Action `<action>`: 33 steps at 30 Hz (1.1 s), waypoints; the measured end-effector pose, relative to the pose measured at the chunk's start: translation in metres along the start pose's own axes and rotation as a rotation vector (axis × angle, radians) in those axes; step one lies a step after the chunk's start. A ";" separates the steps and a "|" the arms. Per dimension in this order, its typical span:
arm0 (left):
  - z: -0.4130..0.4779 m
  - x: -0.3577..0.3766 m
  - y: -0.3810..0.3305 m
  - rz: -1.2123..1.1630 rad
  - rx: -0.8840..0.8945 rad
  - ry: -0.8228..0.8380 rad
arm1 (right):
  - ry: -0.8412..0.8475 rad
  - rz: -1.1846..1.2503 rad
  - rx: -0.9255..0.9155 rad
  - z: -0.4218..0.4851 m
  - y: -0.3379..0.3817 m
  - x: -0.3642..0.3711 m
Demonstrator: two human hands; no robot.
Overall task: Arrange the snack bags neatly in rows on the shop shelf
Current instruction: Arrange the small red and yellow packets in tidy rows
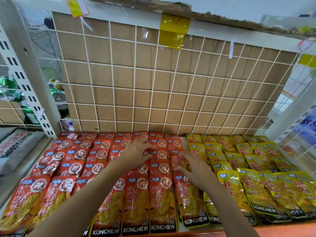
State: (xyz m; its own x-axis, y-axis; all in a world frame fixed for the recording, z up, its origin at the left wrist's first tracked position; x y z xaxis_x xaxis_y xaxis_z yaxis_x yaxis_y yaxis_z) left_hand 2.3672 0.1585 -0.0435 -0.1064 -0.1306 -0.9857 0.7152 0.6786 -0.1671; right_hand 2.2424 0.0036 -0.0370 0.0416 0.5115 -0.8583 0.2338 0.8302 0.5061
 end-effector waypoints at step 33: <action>0.041 0.000 -0.017 -0.096 0.023 -0.005 | -0.169 0.210 0.143 0.038 -0.016 -0.019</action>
State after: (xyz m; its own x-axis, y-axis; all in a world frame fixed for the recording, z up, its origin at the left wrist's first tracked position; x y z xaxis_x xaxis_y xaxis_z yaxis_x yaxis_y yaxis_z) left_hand 2.3836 0.1174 -0.0397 -0.1715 -0.1981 -0.9651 0.7177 0.6459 -0.2601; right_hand 2.2744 -0.0275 -0.0319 0.2622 0.6147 -0.7439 0.3369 0.6640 0.6675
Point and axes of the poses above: each hand's wrist, its own z-axis towards the middle knuckle, its own x-axis out of the palm, y = z × x, the point moved 6 cm from there along z, towards the middle knuckle, and after that the axes turned 12 degrees about z, right-handed, at the moved point
